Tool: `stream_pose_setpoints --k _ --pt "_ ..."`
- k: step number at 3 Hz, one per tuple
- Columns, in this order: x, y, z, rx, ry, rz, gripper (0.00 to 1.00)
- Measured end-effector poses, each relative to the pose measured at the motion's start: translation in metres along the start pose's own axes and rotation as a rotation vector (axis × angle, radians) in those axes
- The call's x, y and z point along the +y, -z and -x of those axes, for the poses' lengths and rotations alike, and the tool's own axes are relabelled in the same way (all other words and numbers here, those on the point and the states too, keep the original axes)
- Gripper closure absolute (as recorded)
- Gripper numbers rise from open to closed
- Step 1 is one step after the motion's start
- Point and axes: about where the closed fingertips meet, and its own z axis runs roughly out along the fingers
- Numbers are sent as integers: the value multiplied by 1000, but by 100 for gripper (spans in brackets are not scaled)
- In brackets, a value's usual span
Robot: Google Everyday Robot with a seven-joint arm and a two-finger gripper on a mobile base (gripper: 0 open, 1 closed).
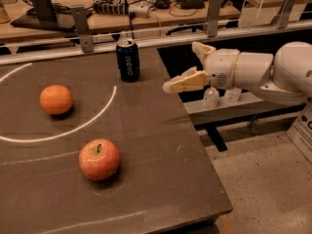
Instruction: Move pepsi can near apple
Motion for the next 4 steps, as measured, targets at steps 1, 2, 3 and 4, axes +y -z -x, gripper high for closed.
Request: stream_pose_setpoints --k 1,2,3,4 --pt "-20 -35 -9 -3 26 -15 0" --pt "-37 -84 -8 -19 6 14 0" --pt "-38 -112 -6 -23 -2 49 0" --pt "-44 -142 -3 -19 -2 94 0"
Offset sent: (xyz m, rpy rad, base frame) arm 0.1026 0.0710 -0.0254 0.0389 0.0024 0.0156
